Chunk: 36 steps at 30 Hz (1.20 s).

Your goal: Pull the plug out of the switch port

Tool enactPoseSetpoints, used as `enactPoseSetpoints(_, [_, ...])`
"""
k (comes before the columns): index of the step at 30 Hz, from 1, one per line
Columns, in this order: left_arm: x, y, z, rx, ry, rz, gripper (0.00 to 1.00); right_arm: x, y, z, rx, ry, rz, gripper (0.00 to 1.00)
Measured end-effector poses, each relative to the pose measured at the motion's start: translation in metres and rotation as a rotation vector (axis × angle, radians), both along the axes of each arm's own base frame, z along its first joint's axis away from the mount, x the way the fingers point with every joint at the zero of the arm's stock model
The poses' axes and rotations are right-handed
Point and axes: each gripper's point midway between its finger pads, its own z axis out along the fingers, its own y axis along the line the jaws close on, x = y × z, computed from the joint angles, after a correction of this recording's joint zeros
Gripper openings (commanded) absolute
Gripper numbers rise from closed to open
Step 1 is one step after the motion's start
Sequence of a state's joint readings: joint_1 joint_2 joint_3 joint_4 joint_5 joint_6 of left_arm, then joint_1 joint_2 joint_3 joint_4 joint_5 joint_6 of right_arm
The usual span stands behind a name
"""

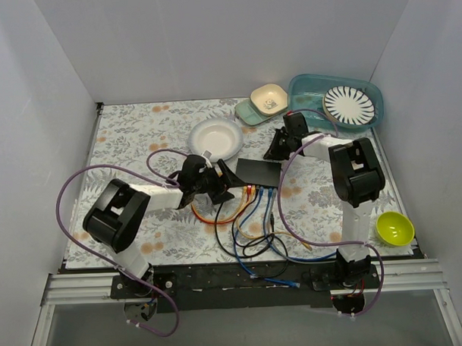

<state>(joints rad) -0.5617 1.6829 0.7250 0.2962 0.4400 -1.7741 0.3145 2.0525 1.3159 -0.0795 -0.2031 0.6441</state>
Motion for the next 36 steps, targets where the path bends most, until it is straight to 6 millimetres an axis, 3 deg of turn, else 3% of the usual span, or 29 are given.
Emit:
enactPoseSetpoints(3, [0.006,-0.001,-0.005,-0.002,-0.006,0.011,0.45,-0.009,0.0,0.0,0.014,0.012,0.006,0.11])
enactPoseSetpoints(4, [0.007,-0.002,-0.009,0.0,-0.004,0.011,0.44,-0.013,0.0,0.0,0.019,0.014,0.008,0.11])
enactPoseSetpoints(9, [0.01,-0.004,-0.034,0.015,0.047,0.018,0.45,-0.023,0.0,-0.001,0.034,0.02,0.016,0.1])
enactPoseSetpoints(16, [0.021,-0.011,-0.032,-0.016,0.027,0.031,0.45,-0.033,0.003,-0.001,0.043,0.011,0.03,0.1])
enactPoseSetpoints(20, [0.023,-0.01,-0.032,-0.028,0.027,0.042,0.4,-0.035,0.004,-0.001,0.045,0.005,0.033,0.09])
enactPoseSetpoints(26, [0.026,-0.007,-0.034,-0.04,0.015,0.062,0.35,-0.035,0.003,-0.001,0.044,0.005,0.032,0.09])
enactPoseSetpoints(36, [0.042,0.005,-0.035,-0.049,-0.057,0.171,0.35,-0.038,0.007,-0.001,0.045,0.01,0.041,0.09])
